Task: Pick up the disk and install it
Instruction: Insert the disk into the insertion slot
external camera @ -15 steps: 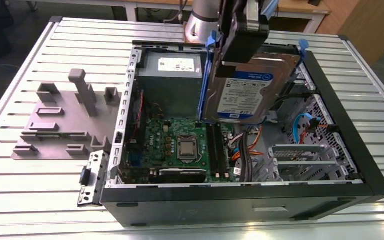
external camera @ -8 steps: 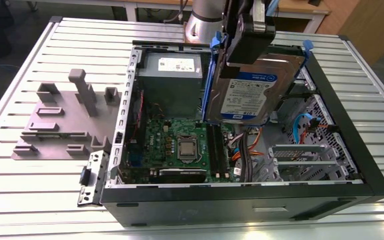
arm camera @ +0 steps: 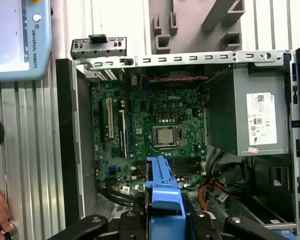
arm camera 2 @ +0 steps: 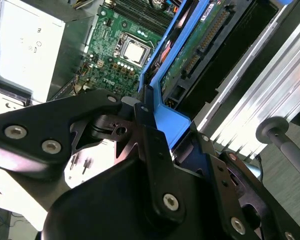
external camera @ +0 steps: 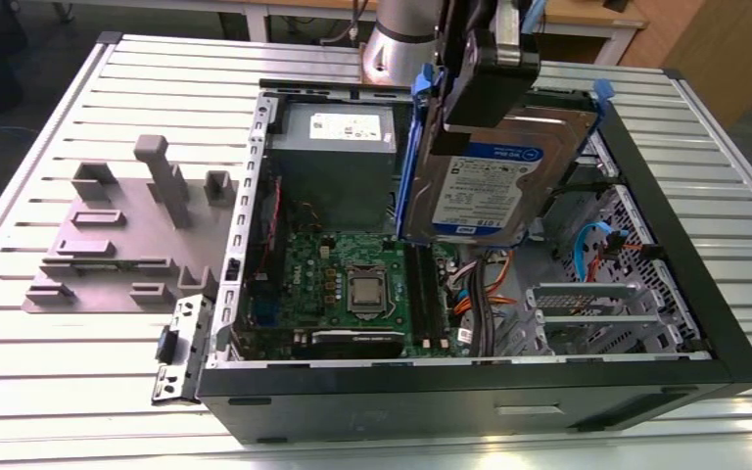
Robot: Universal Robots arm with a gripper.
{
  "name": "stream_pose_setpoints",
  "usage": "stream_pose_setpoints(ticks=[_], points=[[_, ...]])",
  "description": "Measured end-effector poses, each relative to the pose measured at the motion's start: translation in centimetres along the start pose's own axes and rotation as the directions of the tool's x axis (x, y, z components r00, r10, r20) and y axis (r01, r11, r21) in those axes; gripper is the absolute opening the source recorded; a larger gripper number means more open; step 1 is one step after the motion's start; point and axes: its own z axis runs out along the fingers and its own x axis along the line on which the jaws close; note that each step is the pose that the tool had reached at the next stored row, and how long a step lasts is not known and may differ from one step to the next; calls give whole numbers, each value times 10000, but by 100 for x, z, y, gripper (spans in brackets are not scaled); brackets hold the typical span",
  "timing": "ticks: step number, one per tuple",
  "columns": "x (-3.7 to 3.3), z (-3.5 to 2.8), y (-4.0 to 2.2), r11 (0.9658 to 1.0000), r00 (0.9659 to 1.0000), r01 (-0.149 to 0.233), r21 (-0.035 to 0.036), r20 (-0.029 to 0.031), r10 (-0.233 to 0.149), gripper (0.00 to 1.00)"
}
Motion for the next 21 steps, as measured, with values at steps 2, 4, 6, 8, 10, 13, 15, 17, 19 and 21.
stream_pose_setpoints(ticks=[2, 4, 6, 8, 10, 13, 15, 17, 19, 21], points=[[20, 3, -1, 10000, 10000, -1, 1, -11, 1, 36], [42, 6, -5, 10000, 10000, -1, 2, -30, 1, 36], [60, 12, -14, 10000, 10000, -1, 5, -57, 1, 36], [68, 18, -31, 10000, 10000, -2, 7, -91, 2, 36], [70, 26, -57, 10000, 9999, 1, 9, -126, -1, 36], [67, 39, -105, 10000, 9998, 22, 13, -182, -22, 36], [66, 47, -135, 10000, 9998, 36, 15, -214, -36, 36], [66, 53, -160, 10000, 9997, 42, 17, -233, -42, 36], [69, 54, -181, 10000, 9997, 46, 16, -248, -46, 36], [79, 58, -192, 10000, 9997, 46, 18, -257, -46, 36]])
